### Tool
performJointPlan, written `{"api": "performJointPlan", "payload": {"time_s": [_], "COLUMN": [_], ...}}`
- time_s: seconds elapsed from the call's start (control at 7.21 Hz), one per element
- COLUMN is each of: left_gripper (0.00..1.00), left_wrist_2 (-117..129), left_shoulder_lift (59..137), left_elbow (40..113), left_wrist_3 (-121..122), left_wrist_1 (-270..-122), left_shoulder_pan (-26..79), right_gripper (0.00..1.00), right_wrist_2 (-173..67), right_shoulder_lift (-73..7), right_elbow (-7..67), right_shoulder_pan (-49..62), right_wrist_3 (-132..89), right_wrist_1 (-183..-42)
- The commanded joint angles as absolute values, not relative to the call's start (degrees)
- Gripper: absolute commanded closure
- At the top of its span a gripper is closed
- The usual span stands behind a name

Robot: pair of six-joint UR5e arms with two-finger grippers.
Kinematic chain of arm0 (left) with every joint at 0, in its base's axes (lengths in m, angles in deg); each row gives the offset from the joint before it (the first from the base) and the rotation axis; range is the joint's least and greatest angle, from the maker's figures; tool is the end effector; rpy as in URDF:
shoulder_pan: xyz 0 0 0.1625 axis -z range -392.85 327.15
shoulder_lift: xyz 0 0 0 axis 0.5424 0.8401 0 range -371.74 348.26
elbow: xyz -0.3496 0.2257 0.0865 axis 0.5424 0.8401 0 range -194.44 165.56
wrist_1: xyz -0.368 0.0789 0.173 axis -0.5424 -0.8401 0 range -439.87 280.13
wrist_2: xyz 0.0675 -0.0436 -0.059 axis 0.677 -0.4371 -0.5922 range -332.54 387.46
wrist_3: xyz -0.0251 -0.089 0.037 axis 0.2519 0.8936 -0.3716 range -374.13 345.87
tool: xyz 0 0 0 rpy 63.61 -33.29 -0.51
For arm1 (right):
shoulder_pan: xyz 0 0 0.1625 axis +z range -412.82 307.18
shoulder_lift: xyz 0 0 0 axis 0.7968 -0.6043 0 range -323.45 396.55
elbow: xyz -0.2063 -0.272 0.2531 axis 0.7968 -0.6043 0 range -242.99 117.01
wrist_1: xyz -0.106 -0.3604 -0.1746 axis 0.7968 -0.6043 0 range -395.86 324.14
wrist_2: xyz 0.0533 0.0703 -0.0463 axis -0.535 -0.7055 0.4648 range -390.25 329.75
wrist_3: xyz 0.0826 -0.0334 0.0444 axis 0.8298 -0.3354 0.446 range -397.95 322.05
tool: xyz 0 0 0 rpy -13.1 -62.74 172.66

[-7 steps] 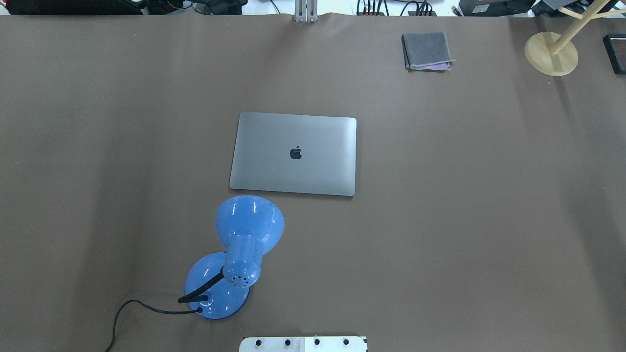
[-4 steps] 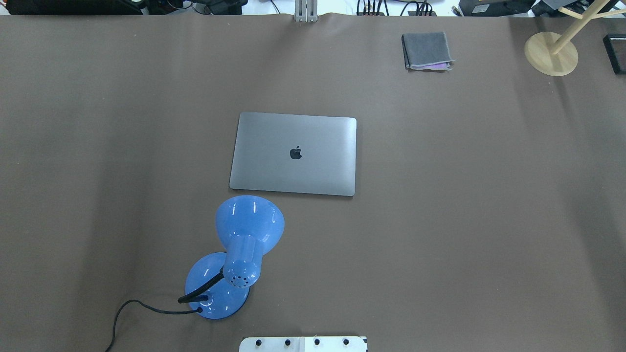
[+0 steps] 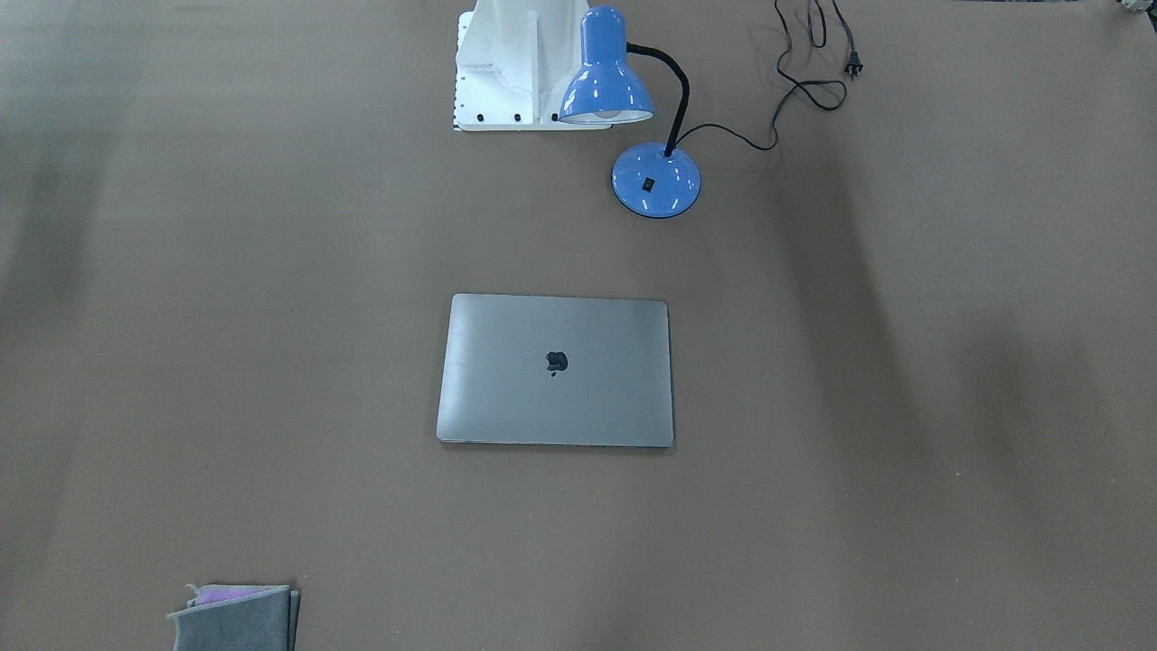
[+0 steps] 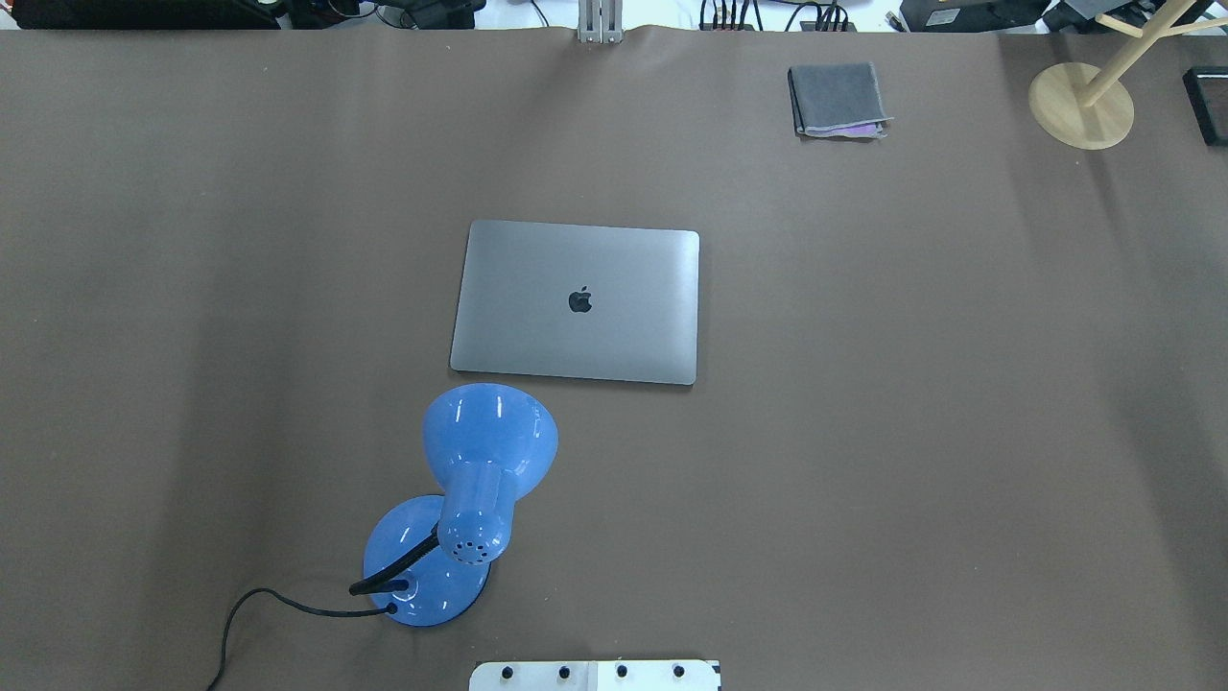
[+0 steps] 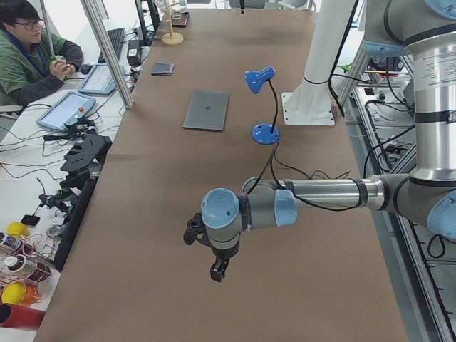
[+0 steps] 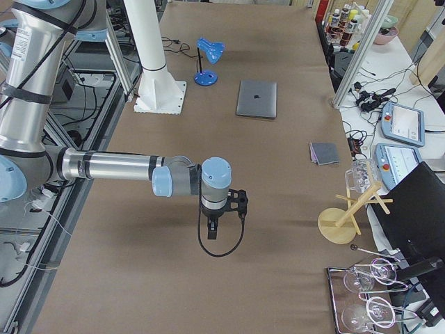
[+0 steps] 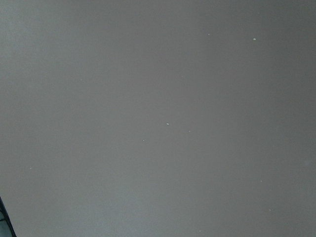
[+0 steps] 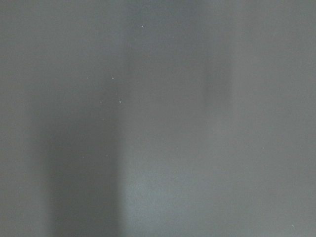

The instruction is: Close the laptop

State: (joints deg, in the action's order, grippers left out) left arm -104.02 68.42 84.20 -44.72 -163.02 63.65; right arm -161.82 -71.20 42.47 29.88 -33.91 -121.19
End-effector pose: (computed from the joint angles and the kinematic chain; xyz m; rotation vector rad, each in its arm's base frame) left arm -0.1131 -0.3975 0.6774 0.1031 0.7318 0.3505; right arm 0.0203 -0.3705 0.6532 -0.0321 -0.7259 -0.0695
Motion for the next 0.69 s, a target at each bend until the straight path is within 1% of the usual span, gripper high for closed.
{"api": "performJointPlan", "payload": {"time_s": [0.0,0.55], "left_gripper": [0.01,0.01], "left_wrist_2": [-104.0,-103.9], "left_shoulder_lift": [68.4,68.5], "left_elbow": [84.3,84.8], "left_wrist_3": [-44.7,-44.6], "left_wrist_1": [-163.0,-163.1], "left_shoulder_pan": [63.7,63.7], "right_gripper": [0.0,0.0], "right_wrist_2": [-161.8,-161.9], "right_shoulder_lift": [-71.2,-71.1], "right_elbow": [42.5,42.6], "right_shoulder_pan": [29.9,29.9], "right_wrist_3": [-33.9,-33.9], "right_wrist_1": [-121.1,-121.0]}}
